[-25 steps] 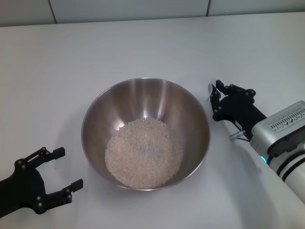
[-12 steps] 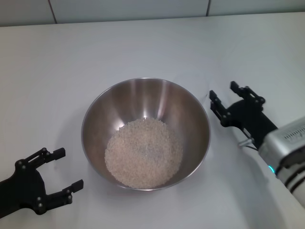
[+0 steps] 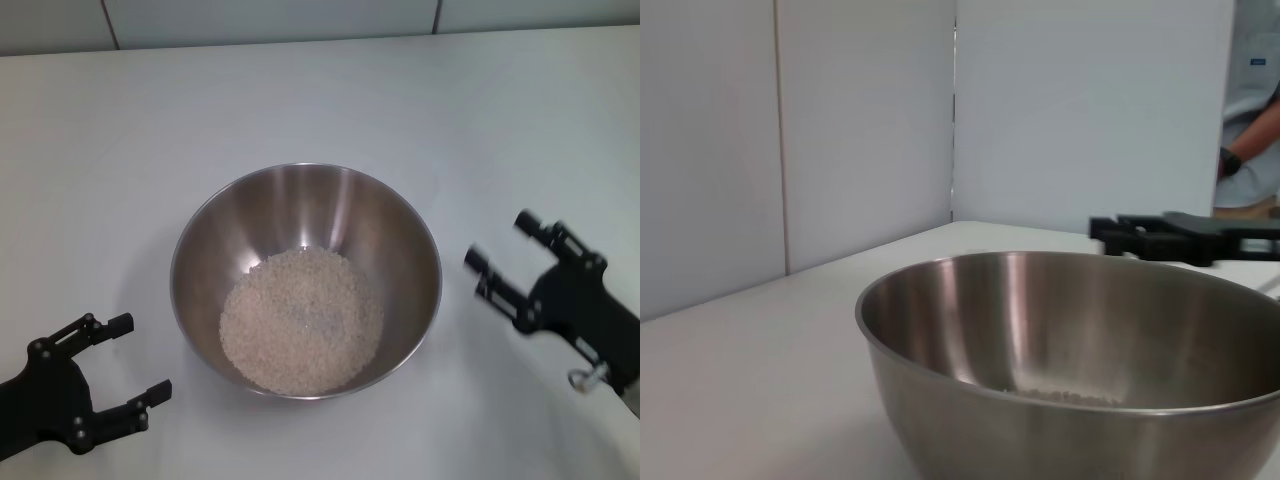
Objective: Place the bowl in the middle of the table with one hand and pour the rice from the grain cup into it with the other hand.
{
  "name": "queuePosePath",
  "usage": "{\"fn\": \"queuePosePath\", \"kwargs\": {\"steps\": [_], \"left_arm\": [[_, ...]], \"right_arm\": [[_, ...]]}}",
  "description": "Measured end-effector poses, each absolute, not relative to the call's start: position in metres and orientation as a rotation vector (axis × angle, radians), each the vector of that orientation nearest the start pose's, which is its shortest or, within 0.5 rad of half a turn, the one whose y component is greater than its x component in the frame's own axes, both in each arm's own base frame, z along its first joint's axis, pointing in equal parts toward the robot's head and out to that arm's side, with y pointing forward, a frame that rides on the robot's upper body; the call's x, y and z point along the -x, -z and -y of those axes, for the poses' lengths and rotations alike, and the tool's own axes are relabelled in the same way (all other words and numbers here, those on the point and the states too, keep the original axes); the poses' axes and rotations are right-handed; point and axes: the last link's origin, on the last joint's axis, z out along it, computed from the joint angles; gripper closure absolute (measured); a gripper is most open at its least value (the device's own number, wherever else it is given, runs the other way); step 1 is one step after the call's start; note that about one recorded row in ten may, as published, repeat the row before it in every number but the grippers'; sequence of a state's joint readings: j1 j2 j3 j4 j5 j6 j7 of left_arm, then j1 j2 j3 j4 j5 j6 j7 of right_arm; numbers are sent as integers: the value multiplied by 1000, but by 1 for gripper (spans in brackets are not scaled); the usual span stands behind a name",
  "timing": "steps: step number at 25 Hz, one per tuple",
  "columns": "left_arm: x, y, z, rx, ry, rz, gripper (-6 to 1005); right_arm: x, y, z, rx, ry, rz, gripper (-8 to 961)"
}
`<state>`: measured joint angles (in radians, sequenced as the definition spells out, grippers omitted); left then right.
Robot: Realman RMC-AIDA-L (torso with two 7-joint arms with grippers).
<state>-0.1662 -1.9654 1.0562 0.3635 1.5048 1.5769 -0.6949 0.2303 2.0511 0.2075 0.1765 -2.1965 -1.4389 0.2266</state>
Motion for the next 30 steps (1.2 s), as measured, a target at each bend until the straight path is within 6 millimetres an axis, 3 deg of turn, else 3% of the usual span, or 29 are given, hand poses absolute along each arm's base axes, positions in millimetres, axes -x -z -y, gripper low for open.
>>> {"fn": "queuePosePath", "kwargs": {"steps": [1, 2, 3, 8, 30], "left_arm": [[353, 9, -204, 2572, 729, 357, 136], [353, 9, -204, 2572, 729, 357, 136], [353, 9, -204, 2572, 729, 357, 136], [353, 9, -202, 2578, 729, 350, 135], [354, 10, -199, 2578, 728, 354, 135]], "right_arm": [[-334, 57, -212, 2152, -842, -460, 271], [-334, 57, -212, 2152, -842, -460, 249], [-337, 55, -204, 2279, -826, -420, 226], [-334, 49, -189, 2410, -856, -309, 115], [-333, 48, -191, 2439, -850, -286, 115]]}}
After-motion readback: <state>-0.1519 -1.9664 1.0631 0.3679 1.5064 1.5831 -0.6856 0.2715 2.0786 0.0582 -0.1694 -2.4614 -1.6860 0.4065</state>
